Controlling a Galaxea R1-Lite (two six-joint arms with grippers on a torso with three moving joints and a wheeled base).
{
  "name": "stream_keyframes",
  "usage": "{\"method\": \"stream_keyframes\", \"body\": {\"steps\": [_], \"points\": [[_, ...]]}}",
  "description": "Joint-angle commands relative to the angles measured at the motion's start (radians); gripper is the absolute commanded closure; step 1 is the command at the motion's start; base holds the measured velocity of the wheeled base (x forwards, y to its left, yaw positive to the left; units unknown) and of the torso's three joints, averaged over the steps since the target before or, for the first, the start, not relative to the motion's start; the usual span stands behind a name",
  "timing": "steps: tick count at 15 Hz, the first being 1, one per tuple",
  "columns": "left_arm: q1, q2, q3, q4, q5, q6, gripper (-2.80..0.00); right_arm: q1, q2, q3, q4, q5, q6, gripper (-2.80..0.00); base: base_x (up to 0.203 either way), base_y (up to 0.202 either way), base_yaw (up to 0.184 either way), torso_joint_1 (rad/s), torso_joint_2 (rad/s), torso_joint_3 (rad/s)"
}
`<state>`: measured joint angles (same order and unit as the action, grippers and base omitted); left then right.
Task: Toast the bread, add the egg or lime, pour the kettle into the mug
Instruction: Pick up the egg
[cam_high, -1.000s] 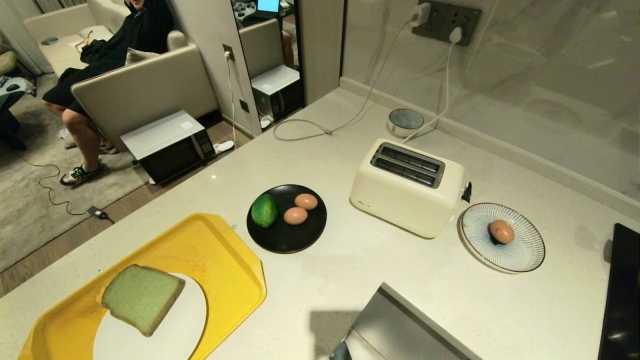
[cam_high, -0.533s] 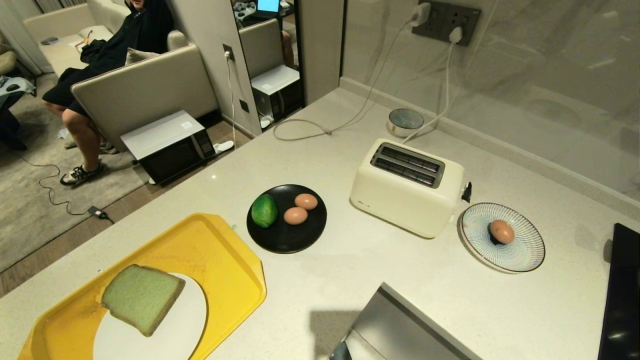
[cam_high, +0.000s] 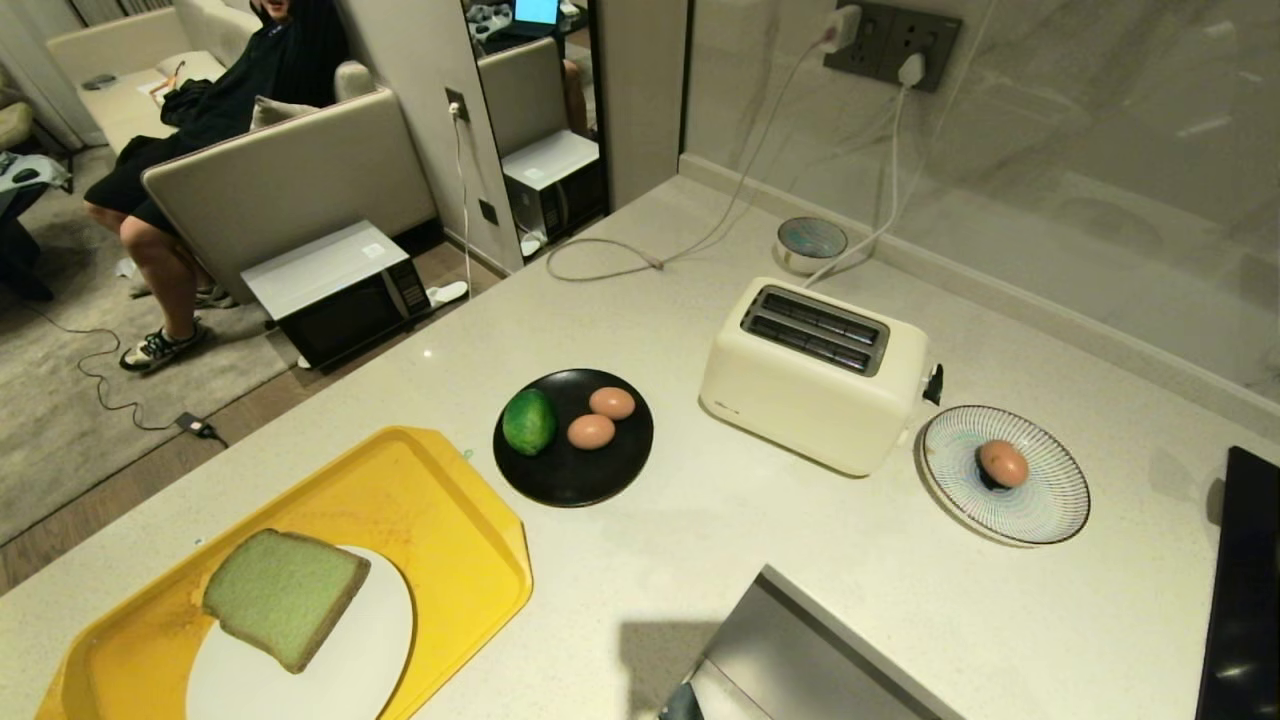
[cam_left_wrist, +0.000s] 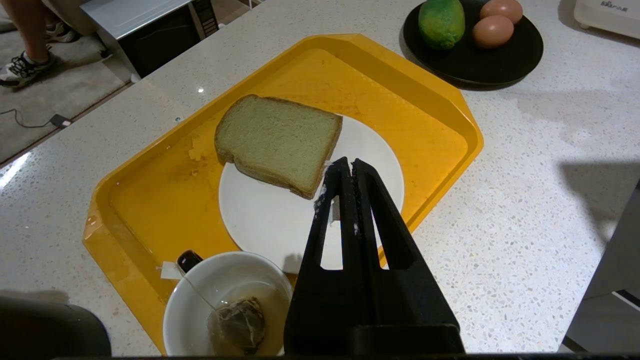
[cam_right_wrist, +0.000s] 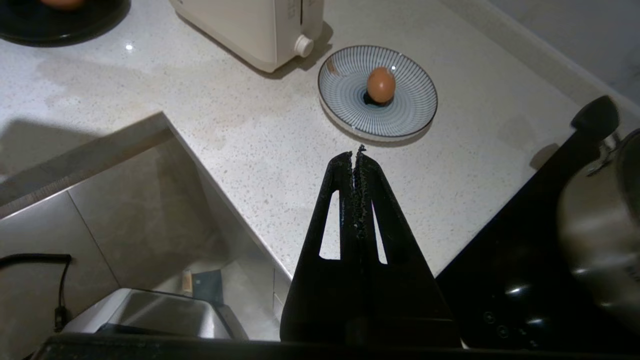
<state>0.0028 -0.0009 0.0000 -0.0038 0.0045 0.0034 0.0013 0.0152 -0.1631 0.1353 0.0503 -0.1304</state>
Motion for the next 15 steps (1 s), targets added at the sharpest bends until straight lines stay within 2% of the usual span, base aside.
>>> {"method": "stream_keyframes", "body": {"steps": [1,3,5,7,10,12,15], "points": [[0.000,-0.001,0.000,-0.001,0.000,0.000,0.00,0.000,0.135,-0.147,0.120,0.006,-0.011,0.00,0.000,0.000,0.000,0.000,0.00,0.000],[0.000,-0.001,0.000,-0.001,0.000,0.000,0.00,-0.012,0.334,-0.223,0.175,0.006,-0.017,0.00,0.000,0.000,0.000,0.000,0.00,0.000],[0.000,-0.001,0.000,-0.001,0.000,0.000,0.00,-0.057,0.539,-0.305,0.206,0.006,-0.019,0.00,0.000,0.000,0.000,0.000,0.00,0.000],[0.000,-0.001,0.000,-0.001,0.000,0.000,0.00,-0.104,0.730,-0.454,0.278,0.005,-0.020,0.00,0.000,0.000,0.000,0.000,0.00,0.000],[0.000,-0.001,0.000,-0.001,0.000,0.000,0.00,-0.152,0.972,-0.727,0.494,-0.021,-0.018,0.00,0.000,0.000,0.000,0.000,0.00,0.000],[0.000,-0.001,0.000,-0.001,0.000,0.000,0.00,-0.172,1.126,-0.833,0.584,-0.063,-0.017,0.00,0.000,0.000,0.000,0.000,0.00,0.000],[0.000,-0.001,0.000,-0.001,0.000,0.000,0.00,-0.182,1.313,-0.962,0.631,-0.089,-0.042,0.00,0.000,0.000,0.000,0.000,0.00,0.000]]}}
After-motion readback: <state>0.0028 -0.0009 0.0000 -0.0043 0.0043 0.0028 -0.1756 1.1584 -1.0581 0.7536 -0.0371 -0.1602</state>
